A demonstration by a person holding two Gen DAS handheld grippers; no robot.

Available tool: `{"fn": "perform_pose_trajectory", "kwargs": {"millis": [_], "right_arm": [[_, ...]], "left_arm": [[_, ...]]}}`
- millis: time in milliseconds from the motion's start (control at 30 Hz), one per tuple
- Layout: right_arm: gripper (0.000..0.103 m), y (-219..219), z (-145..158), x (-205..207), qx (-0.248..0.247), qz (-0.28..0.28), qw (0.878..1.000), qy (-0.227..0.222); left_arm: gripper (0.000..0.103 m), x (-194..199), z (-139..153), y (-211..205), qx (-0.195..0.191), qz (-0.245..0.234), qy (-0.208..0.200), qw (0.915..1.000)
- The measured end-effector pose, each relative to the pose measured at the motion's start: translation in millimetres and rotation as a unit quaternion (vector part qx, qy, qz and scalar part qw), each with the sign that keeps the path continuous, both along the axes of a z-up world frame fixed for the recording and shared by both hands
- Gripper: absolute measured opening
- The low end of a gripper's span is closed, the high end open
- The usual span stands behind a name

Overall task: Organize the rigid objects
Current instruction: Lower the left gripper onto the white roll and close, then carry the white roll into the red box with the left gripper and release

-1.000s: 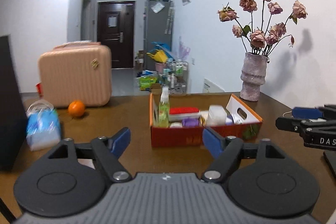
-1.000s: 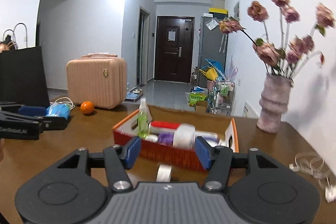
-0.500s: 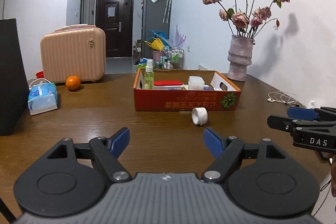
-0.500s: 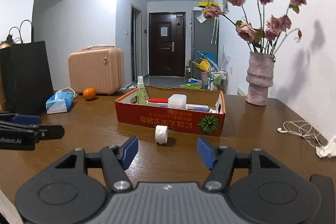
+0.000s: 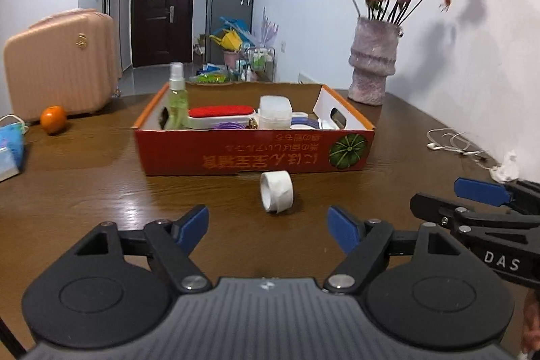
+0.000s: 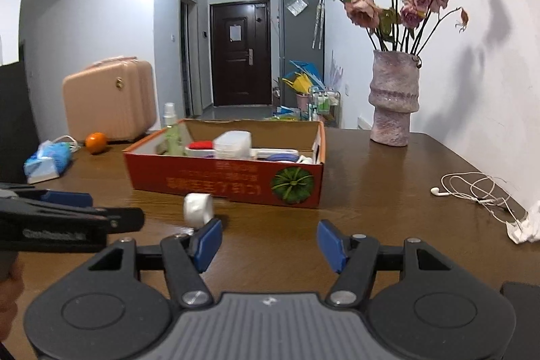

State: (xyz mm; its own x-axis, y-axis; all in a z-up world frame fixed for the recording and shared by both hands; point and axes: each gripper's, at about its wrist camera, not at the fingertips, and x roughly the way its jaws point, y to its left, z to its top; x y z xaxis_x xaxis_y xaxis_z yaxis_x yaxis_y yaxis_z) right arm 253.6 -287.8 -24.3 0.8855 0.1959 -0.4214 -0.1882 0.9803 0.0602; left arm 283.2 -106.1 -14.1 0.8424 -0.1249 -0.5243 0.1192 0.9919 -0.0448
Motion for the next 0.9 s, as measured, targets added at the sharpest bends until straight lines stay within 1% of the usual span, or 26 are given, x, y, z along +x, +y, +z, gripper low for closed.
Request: {"fn": "perform_pose_trajectory", "kwargs": {"millis": [67,133,233,333,367,400,433,467,500,533,567,600,633,700,767,800,900], "right_arm": [[0.062,-2,-3,21,-0.005,-0.001,1.000,0.009],[0.062,-2,-6,41,-0.009,0.002,1.000,0.014],[0.061,-1,-14,73,-0.010,0.012,0.999,0.029],[0.060,1,-23,105,-0.001,0.023,0.999,0.048],[0.060,1,-26,116,0.006,0.029,0.998,0.057],[0.060,1,-29,126,0.012,0.035,0.997,0.065],[0.060,2,-32,136,0.017,0.042,0.996,0.071],[0.055,5,-36,146,0.017,0.045,0.996,0.078],[0.046,8,-39,155,0.015,0.046,0.995,0.084],[0.040,9,-41,160,0.015,0.048,0.995,0.086],[0.031,11,-43,165,0.018,0.051,0.994,0.090],[0.026,13,-46,169,0.021,0.055,0.994,0.094],[0.024,14,-48,171,0.025,0.060,0.993,0.098],[0.012,16,-51,171,0.027,0.066,0.992,0.100],[0.010,16,-51,169,0.028,0.061,0.993,0.096],[0.007,15,-49,167,0.029,0.056,0.994,0.092],[0.006,13,-39,154,0.037,0.046,0.996,0.073]], "left_arm": [[0.072,24,-8,-8,-0.002,0.003,0.013,0.9999],[0.070,45,-15,-14,-0.006,0.001,0.023,0.9997],[0.063,75,-26,-20,-0.002,0.010,0.032,0.9994],[0.048,98,-35,-20,-0.003,0.016,0.044,0.9989],[0.033,105,-37,-19,-0.006,0.015,0.047,0.9988],[0.024,110,-40,-18,-0.007,0.009,0.051,0.9987],[0.024,114,-42,-17,-0.006,0.007,0.053,0.9985],[0.024,116,-43,-17,-0.003,0.008,0.050,0.9987],[0.024,117,-43,-17,0.002,0.008,0.048,0.9988],[0.024,118,-43,-16,0.005,0.007,0.047,0.9989],[0.024,118,-43,-16,0.007,0.006,0.046,0.9989],[0.024,118,-43,-15,0.007,0.006,0.045,0.9989],[0.024,119,-43,-15,0.007,0.006,0.045,0.9989],[0.024,116,-43,-15,0.014,0.006,0.044,0.9989],[0.024,113,-40,-16,0.022,0.009,0.041,0.9989],[0.024,109,-37,-16,0.023,0.010,0.037,0.9990],[0.024,89,-24,-9,0.014,0.015,0.027,0.9994]]}}
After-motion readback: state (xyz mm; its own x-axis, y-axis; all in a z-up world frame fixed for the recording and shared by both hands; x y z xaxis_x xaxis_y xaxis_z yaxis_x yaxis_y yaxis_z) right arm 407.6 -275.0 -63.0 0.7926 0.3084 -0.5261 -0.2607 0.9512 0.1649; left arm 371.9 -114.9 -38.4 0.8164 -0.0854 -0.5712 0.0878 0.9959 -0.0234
